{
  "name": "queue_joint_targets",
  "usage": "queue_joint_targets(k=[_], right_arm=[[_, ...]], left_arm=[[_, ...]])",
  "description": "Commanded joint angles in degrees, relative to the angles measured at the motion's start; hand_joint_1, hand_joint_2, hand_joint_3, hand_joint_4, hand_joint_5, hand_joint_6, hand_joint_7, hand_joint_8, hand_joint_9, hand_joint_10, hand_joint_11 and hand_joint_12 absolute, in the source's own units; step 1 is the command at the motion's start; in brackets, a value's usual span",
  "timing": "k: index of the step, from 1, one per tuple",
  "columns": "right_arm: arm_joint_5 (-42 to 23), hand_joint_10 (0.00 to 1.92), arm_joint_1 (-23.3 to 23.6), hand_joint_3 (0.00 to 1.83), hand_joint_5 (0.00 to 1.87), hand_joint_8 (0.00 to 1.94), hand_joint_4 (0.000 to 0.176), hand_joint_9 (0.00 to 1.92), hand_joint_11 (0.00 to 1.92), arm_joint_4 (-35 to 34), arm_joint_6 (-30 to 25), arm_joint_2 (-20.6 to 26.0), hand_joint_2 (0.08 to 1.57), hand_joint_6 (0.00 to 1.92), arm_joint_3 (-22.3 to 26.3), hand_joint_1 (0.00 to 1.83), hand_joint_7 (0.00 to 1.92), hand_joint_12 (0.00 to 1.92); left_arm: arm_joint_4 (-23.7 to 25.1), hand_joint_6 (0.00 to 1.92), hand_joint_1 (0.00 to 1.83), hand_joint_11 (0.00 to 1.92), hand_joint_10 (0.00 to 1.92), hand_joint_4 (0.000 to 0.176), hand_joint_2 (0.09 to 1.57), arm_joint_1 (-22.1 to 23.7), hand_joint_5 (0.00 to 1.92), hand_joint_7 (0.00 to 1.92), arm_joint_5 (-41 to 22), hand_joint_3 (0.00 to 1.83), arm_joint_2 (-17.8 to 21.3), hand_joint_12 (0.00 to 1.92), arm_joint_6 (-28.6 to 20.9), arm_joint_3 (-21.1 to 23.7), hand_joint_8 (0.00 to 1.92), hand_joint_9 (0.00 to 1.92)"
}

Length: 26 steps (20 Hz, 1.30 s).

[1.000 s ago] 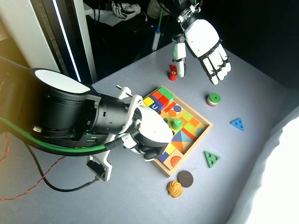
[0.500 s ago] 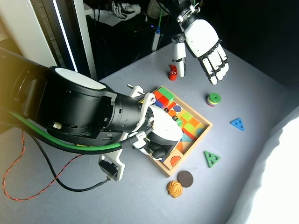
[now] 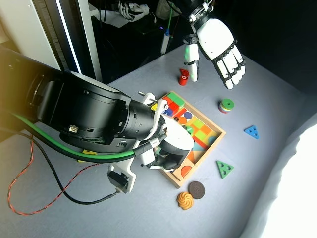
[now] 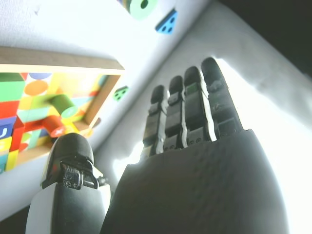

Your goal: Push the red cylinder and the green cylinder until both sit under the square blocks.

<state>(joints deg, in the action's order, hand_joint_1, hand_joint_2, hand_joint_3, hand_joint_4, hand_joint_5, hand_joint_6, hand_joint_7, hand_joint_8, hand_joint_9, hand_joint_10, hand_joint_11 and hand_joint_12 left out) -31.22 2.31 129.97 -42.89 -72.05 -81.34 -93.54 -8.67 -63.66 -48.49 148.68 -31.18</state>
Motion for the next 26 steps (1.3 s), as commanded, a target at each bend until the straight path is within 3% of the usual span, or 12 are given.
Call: queue_joint_targets(k=[1, 3, 6, 7, 9, 10, 13, 18, 20, 21, 25, 26], right_arm=[[2.24, 1.92, 0.30, 0.94, 0.08, 1.94, 0.000, 0.67, 0.98, -1.09, 0.03, 0.69, 0.64, 0.00, -0.21, 1.83, 0.25, 1.49], [2.24, 1.92, 0.29, 0.99, 0.07, 1.94, 0.000, 0.68, 1.13, -1.09, 0.03, 0.68, 0.76, 0.01, -0.21, 1.72, 0.50, 1.90], [2.24, 1.92, 0.23, 0.98, 0.09, 1.94, 0.000, 0.67, 1.13, -1.00, 0.03, 0.60, 0.77, 0.01, -0.21, 1.71, 0.58, 1.92], [2.20, 1.92, 0.15, 0.93, 0.09, 1.94, 0.000, 0.64, 1.14, -0.84, 0.03, 0.58, 0.80, 0.00, -0.21, 1.71, 0.12, 1.92], [2.16, 1.92, -0.11, 0.92, 0.08, 1.94, 0.000, 0.64, 1.16, -0.62, 0.03, 0.58, 0.81, 0.00, -0.20, 1.71, 0.12, 1.92], [2.12, 1.92, -0.25, 0.97, 0.09, 1.94, 0.000, 0.67, 1.18, -0.55, 0.03, 0.59, 0.78, 0.01, -0.20, 1.71, 0.71, 1.92], [2.12, 1.92, -0.31, 1.00, 0.10, 1.87, 0.000, 0.71, 1.02, -0.23, 0.03, 0.59, 0.72, 0.01, -0.20, 1.70, 0.53, 1.64], [2.09, 1.92, -0.35, 1.03, 0.11, 1.94, 0.000, 0.70, 1.13, -0.03, 0.03, 0.60, 0.73, 0.00, -0.20, 1.72, 0.55, 1.92], [2.10, 1.92, -0.48, 0.50, 0.14, 1.94, 0.000, 1.20, 1.21, 0.04, 0.03, 0.60, 0.99, 0.00, -0.21, 1.83, 0.97, 1.92], [2.10, 1.92, -0.50, 0.76, 0.15, 1.94, 0.000, 0.70, 1.18, 0.04, 0.03, 0.62, 0.95, 0.00, -0.21, 1.57, 0.66, 1.92], [2.10, 1.92, -0.71, 1.02, 0.16, 1.94, 0.000, 0.69, 1.17, 0.08, 0.03, 0.61, 0.75, 0.01, -0.21, 1.72, 0.48, 1.92], [2.10, 1.92, -0.76, 0.75, 0.16, 1.94, 0.000, 0.55, 1.13, 0.08, 0.03, 0.59, 0.98, 0.00, -0.20, 1.53, 0.50, 1.92]], left_arm=[[4.52, 0.00, 0.00, 0.00, 0.00, 0.000, 1.25, 0.58, 0.05, 0.05, -2.52, 0.00, 0.33, 0.26, 0.36, -0.24, 0.00, 0.07], [4.52, 0.01, 0.00, 0.00, 0.01, 0.000, 1.25, 0.70, 0.06, 0.06, -2.40, 0.00, 0.32, 0.28, 0.47, -0.25, 0.01, 0.08], [4.30, 0.00, 0.00, 0.00, 0.00, 0.000, 1.26, 0.90, 0.08, 0.09, -2.30, 0.00, 0.30, 0.31, 0.59, -0.24, 0.00, 0.10], [4.24, 0.00, 0.00, 0.00, 0.01, 0.000, 1.25, 0.97, 0.10, 0.11, -2.30, 0.00, 0.28, 0.35, 0.66, -0.24, 0.00, 0.12], [4.19, 0.00, 0.00, 0.00, 0.00, 0.000, 1.25, 0.99, 0.10, 0.11, -2.30, 0.00, 0.26, 0.36, 0.68, -0.24, 0.00, 0.12], [4.07, 0.00, 0.00, 0.00, 0.00, 0.000, 1.26, 1.03, 0.08, 0.08, -2.29, 0.00, 0.26, 0.28, 0.68, -0.25, 0.01, 0.08], [3.89, 0.00, 0.00, 0.00, 0.00, 0.000, 1.26, 1.15, 0.09, 0.08, -2.29, 0.00, 0.26, 0.29, 0.81, -0.27, 0.00, 0.09], [3.79, 0.00, 0.00, 0.00, 0.00, 0.000, 1.27, 1.15, 0.06, 0.06, -2.25, 0.00, 0.25, 0.21, 0.92, -0.25, 0.00, 0.07], [3.75, 0.00, 0.00, 0.00, 0.00, 0.000, 1.26, 1.15, 0.09, 0.09, -2.24, 0.00, 0.25, 0.32, 0.93, -0.26, 0.00, 0.10], [3.75, 0.00, 0.00, 0.00, 0.00, 0.000, 1.25, 1.15, 0.07, 0.07, -2.24, 0.00, 0.25, 0.30, 0.96, -0.27, 0.00, 0.09], [3.63, 0.01, 0.00, 0.00, 0.01, 0.000, 1.26, 1.17, 0.10, 0.12, -2.12, 0.00, 0.25, 0.34, 1.04, -0.26, 0.01, 0.13], [3.58, 0.00, 0.00, 0.00, 0.00, 0.000, 1.26, 1.17, 0.09, 0.11, -2.12, 0.00, 0.25, 0.29, 1.05, -0.27, 0.00, 0.12]])
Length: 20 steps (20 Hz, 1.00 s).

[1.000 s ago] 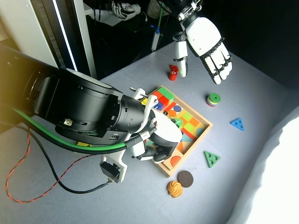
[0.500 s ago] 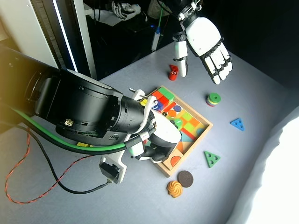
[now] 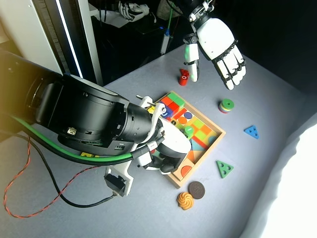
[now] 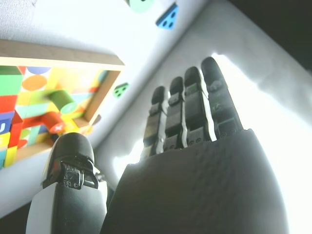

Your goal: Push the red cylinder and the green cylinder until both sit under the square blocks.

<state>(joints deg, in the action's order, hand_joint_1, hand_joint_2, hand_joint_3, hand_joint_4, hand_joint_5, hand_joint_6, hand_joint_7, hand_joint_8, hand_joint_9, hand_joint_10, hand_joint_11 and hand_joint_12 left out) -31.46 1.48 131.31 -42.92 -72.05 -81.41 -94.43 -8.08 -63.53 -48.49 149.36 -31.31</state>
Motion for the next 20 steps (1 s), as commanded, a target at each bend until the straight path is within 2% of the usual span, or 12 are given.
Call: queue_joint_targets(k=[1, 3, 4, 5, 6, 11, 12, 13, 14, 17, 18, 20], right_arm=[[2.38, 1.92, 0.04, 0.75, 0.12, 1.94, 0.000, 0.54, 1.11, -1.25, 0.05, 0.56, 0.99, 0.00, -0.14, 1.50, 0.54, 1.92], [2.48, 1.92, 0.11, 0.87, 0.08, 1.94, 0.000, 0.62, 1.14, -1.24, 0.10, 0.41, 0.86, 0.00, -0.14, 1.66, 0.41, 1.92], [2.51, 1.92, 0.19, 0.86, 0.04, 1.94, 0.000, 0.55, 0.94, -1.24, 0.10, 0.31, 0.74, 0.00, -0.14, 1.80, 0.13, 1.64], [2.51, 1.92, 0.22, 0.86, 0.04, 1.94, 0.000, 0.55, 0.94, -1.24, 0.10, 0.13, 0.74, 0.00, -0.13, 1.80, 0.13, 1.64], [2.51, 1.92, 0.22, 0.63, 0.04, 1.94, 0.000, 1.02, 1.29, -1.23, 0.10, -0.11, 0.95, 0.00, -0.13, 1.81, 0.32, 1.91], [2.54, 1.92, 0.01, 0.34, 0.01, 1.94, 0.000, 1.19, 1.33, -1.20, -0.13, -0.50, 1.09, 0.00, -0.12, 1.83, 0.41, 1.92], [2.59, 1.92, -0.11, 0.22, 0.06, 1.94, 0.000, 1.18, 1.11, -1.20, -0.13, -0.50, 1.13, 0.00, -0.12, 1.68, 0.79, 1.92], [2.68, 1.92, -0.24, 0.12, 0.24, 1.94, 0.000, 1.28, 1.22, -1.19, -0.13, -0.49, 1.12, 0.05, -0.12, 1.44, 1.19, 1.92], [2.84, 1.92, -0.48, 0.05, 0.31, 1.94, 0.000, 1.32, 1.26, -1.17, -0.10, -0.49, 1.14, 0.03, -0.14, 1.37, 1.22, 1.92], [3.05, 1.92, -0.88, 0.03, 0.34, 1.94, 0.000, 1.49, 1.53, -0.82, -0.09, -0.51, 1.19, 0.02, -0.14, 1.60, 1.31, 1.92], [3.11, 1.92, -0.97, 0.03, 0.10, 1.94, 0.000, 1.52, 1.58, -0.82, -0.09, -0.53, 1.21, 0.00, -0.14, 1.81, 1.22, 1.92], [3.14, 1.92, -1.12, 0.02, 0.03, 1.94, 0.000, 1.52, 1.60, -0.79, -0.09, -0.54, 1.20, 0.00, -0.14, 1.81, 1.19, 1.92]], left_arm=[[4.48, 0.00, 0.00, 0.00, 0.00, 0.000, 1.26, 0.62, 0.07, 0.07, -2.25, 0.00, 0.25, 0.20, 0.38, -0.17, 0.00, 0.08], [4.45, 0.00, 0.00, 0.00, 0.00, 0.000, 1.26, 0.62, 0.06, 0.07, -2.24, 0.00, 0.25, 0.19, 0.45, -0.17, 0.00, 0.08], [4.40, 0.00, 0.00, 0.00, 0.00, 0.000, 1.26, 0.62, 0.05, 0.05, -2.23, 0.00, 0.25, 0.23, 0.46, -0.17, 0.00, 0.07], [4.31, 0.00, 0.00, 0.00, 0.00, 0.000, 1.26, 0.62, 0.05, 0.05, -2.22, 0.00, 0.25, 0.23, 0.48, -0.17, 0.00, 0.07], [4.31, 0.00, 0.00, 0.00, 0.00, 0.000, 1.26, 0.62, 0.07, 0.07, -2.22, 0.00, 0.25, 0.24, 0.53, -0.18, 0.00, 0.09], [4.27, 0.00, 0.00, 0.00, 0.00, 0.000, 1.26, 0.63, 0.05, 0.06, -2.04, 0.00, 0.24, 0.23, 0.64, -0.17, 0.00, 0.08], [4.27, 0.00, 0.00, 0.00, 0.00, 0.000, 1.26, 0.63, 0.06, 0.07, -2.04, 0.00, 0.24, 0.27, 0.68, -0.17, 0.00, 0.09], [4.27, 0.00, 0.00, 0.00, 0.00, 0.000, 1.26, 0.63, 0.10, 0.11, -2.04, 0.00, 0.24, 0.40, 0.69, -0.17, 0.00, 0.13], [4.27, 0.00, 0.00, 0.00, 0.00, 0.000, 1.26, 0.63, 0.08, 0.08, -2.04, 0.00, 0.22, 0.32, 0.70, -0.17, 0.00, 0.10], [4.26, 0.01, 0.00, 0.00, 0.01, 0.000, 1.27, 0.63, 0.08, 0.09, -2.04, 0.00, 0.22, 0.32, 0.78, -0.19, 0.01, 0.11], [4.26, 0.00, 0.00, 0.00, 0.00, 0.000, 1.26, 0.63, 0.02, 0.03, -2.04, 0.00, 0.22, 0.15, 0.80, -0.17, 0.00, 0.05], [4.26, 0.00, 0.00, 0.00, 0.00, 0.000, 1.27, 0.66, 0.05, 0.07, -2.04, 0.00, 0.21, 0.26, 0.83, -0.14, 0.00, 0.09]])
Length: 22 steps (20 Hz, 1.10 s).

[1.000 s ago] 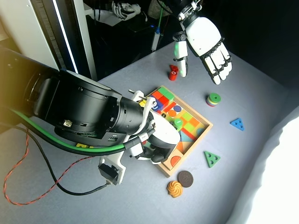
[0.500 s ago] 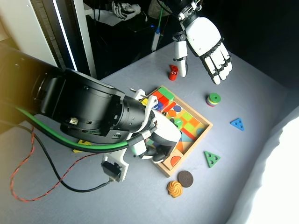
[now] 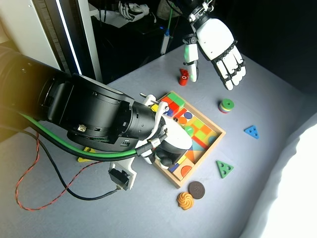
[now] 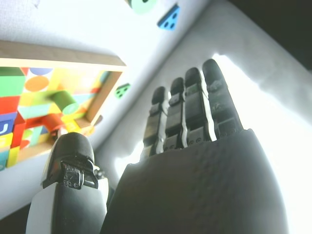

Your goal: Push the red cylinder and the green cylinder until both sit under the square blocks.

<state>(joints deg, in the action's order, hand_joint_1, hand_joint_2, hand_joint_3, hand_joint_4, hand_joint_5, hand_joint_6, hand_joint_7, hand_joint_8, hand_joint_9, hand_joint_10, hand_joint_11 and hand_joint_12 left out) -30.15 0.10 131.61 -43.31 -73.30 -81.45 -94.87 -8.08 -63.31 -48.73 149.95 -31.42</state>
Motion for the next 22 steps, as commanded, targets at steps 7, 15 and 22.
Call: queue_joint_targets(k=[7, 15, 22], right_arm=[[-0.91, 1.92, 0.82, 0.01, 0.00, 1.94, 0.000, 1.51, 1.59, -1.11, 0.03, 1.55, 1.18, 0.00, -0.06, 1.81, 1.12, 1.92], [-3.97, 1.92, 1.60, 0.00, 0.00, 1.94, 0.000, 1.51, 1.58, 0.32, -0.04, 4.32, 1.17, 0.00, 0.75, 1.80, 1.28, 1.92], [-2.47, 1.92, 3.08, 0.00, 0.00, 1.94, 0.000, 1.55, 1.64, 0.30, 0.49, 3.08, 1.17, 0.00, 0.73, 1.81, 1.38, 1.92]], left_arm=[[4.70, 0.01, 0.00, 0.00, 0.01, 0.000, 1.27, 0.94, 0.07, 0.11, -2.26, 0.00, 0.36, 0.44, 0.45, -0.10, 0.01, 0.15], [4.70, 0.00, 0.00, 0.00, 0.00, 0.000, 1.27, 1.20, 0.08, 0.11, -2.27, 0.00, 0.26, 0.37, 0.53, -0.12, 0.00, 0.13], [4.69, 0.00, 0.00, 0.00, 0.01, 0.000, 1.28, 1.28, 0.11, 0.14, -2.27, 0.00, 0.22, 0.46, 0.63, -0.19, 0.01, 0.16]])
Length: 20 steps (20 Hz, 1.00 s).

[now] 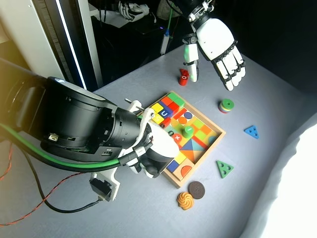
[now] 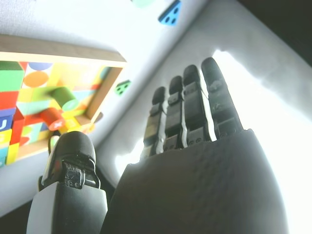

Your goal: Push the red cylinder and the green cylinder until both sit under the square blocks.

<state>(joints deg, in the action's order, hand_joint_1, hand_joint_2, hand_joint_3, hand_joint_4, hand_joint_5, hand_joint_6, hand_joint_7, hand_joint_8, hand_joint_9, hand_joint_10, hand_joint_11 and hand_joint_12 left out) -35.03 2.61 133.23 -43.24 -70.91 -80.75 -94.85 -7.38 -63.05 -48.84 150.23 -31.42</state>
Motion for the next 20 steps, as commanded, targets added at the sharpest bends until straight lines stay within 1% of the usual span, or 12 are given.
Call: queue_joint_targets(k=[1, 2, 3, 9, 10, 12, 13, 14, 17, 18, 19, 20], right_arm=[[2.68, 1.92, 0.73, 0.00, 0.01, 1.94, 0.000, 1.52, 1.59, -1.32, 0.42, 0.27, 1.17, 0.00, 0.03, 1.81, 1.36, 1.92], [3.08, 1.92, 0.77, 0.01, 0.00, 1.94, 0.000, 1.51, 1.57, -1.32, 0.42, -0.15, 1.18, 0.00, 0.03, 1.81, 1.33, 1.92], [3.47, 1.92, 0.72, 0.01, 0.00, 1.94, 0.000, 1.51, 1.58, -1.30, 0.42, -0.56, 1.19, 0.00, 0.03, 1.77, 1.35, 1.92], [4.90, 1.92, -0.59, 0.01, 0.00, 1.94, 0.000, 1.52, 1.62, -1.21, 0.24, -1.10, 1.18, 0.00, 0.02, 1.81, 1.33, 1.92], [5.05, 1.92, -0.67, 0.00, 0.00, 1.94, 0.000, 1.53, 1.63, -1.21, 0.24, -1.12, 1.18, 0.00, 0.02, 1.82, 1.33, 1.92], [5.56, 1.92, -0.89, 0.00, 0.01, 1.94, 0.000, 1.54, 1.63, -1.19, 0.23, -1.27, 1.17, 0.00, 0.01, 1.82, 1.38, 1.92], [5.87, 1.92, -1.09, 0.00, 0.01, 1.94, 0.000, 1.55, 1.65, -1.19, 0.12, -1.31, 1.17, 0.00, 0.01, 1.82, 1.41, 1.92], [6.01, 1.92, -1.43, 0.00, 0.00, 1.94, 0.000, 1.53, 1.64, -1.18, 0.04, -1.31, 1.17, 0.00, 0.01, 1.81, 1.37, 1.92], [6.22, 1.92, -2.14, 0.00, 0.03, 1.94, 0.000, 1.52, 1.60, -1.17, -0.31, -1.31, 1.18, 0.01, -0.01, 1.80, 1.32, 1.92], [6.33, 1.92, -2.32, 0.01, 0.03, 1.94, 0.000, 1.50, 1.57, -1.17, -0.60, -1.31, 1.18, 0.01, -0.01, 1.76, 1.30, 1.92], [6.38, 1.92, -2.48, 0.01, 0.04, 1.94, 0.000, 1.49, 1.56, -1.17, -0.90, -1.31, 1.18, 0.01, -0.01, 1.79, 1.26, 1.92], [6.39, 1.92, -2.63, 0.01, 0.05, 1.94, 0.000, 1.49, 1.54, -1.17, -1.25, -1.30, 1.19, 0.01, -0.01, 1.80, 1.26, 1.92]], left_arm=[[4.67, 0.01, 0.00, 0.00, 0.01, 0.000, 1.28, 0.58, 0.13, 0.15, -2.53, 0.00, 0.33, 0.52, 0.35, -0.19, 0.01, 0.18], [4.66, 0.00, 0.00, 0.00, 0.01, 0.000, 1.28, 0.58, 0.12, 0.15, -2.53, 0.00, 0.33, 0.52, 0.35, -0.19, 0.00, 0.18], [4.50, 0.00, 0.00, 0.00, 0.01, 0.000, 1.27, 0.58, 0.10, 0.12, -2.53, 0.00, 0.33, 0.43, 0.35, -0.19, 0.00, 0.15], [4.48, 0.00, 0.00, 0.00, 0.00, 0.000, 1.27, 0.59, 0.10, 0.13, -2.52, 0.00, 0.34, 0.43, 0.35, -0.30, 0.00, 0.15], [4.48, 0.00, 0.00, 0.00, 0.00, 0.000, 1.27, 0.60, 0.07, 0.09, -2.52, 0.00, 0.34, 0.30, 0.35, -0.30, 0.00, 0.11], [4.48, 0.01, 0.00, 0.00, 0.00, 0.000, 1.28, 0.67, 0.06, 0.08, -2.52, 0.00, 0.34, 0.27, 0.35, -0.32, 0.00, 0.10], [4.48, 0.01, 0.00, 0.00, 0.01, 0.000, 1.28, 0.68, 0.10, 0.11, -2.52, 0.00, 0.34, 0.38, 0.35, -0.33, 0.01, 0.14], [4.48, 0.00, 0.00, 0.00, 0.00, 0.000, 1.28, 0.70, 0.06, 0.07, -2.52, 0.00, 0.33, 0.27, 0.35, -0.33, 0.00, 0.10], [4.48, 0.01, 0.00, 0.00, 0.02, 0.000, 1.28, 0.73, 0.12, 0.16, -2.52, 0.00, 0.33, 0.50, 0.35, -0.42, 0.02, 0.18], [4.48, 0.01, 0.00, 0.00, 0.01, 0.000, 1.28, 0.75, 0.05, 0.08, -2.52, 0.00, 0.33, 0.33, 0.35, -0.43, 0.01, 0.11], [4.48, 0.00, 0.00, 0.00, 0.00, 0.000, 1.27, 0.76, 0.03, 0.06, -2.52, 0.00, 0.33, 0.25, 0.35, -0.43, 0.01, 0.09], [4.48, 0.01, 0.00, 0.00, 0.01, 0.000, 1.27, 0.80, 0.05, 0.08, -2.52, 0.00, 0.33, 0.29, 0.35, -0.42, 0.01, 0.10]])
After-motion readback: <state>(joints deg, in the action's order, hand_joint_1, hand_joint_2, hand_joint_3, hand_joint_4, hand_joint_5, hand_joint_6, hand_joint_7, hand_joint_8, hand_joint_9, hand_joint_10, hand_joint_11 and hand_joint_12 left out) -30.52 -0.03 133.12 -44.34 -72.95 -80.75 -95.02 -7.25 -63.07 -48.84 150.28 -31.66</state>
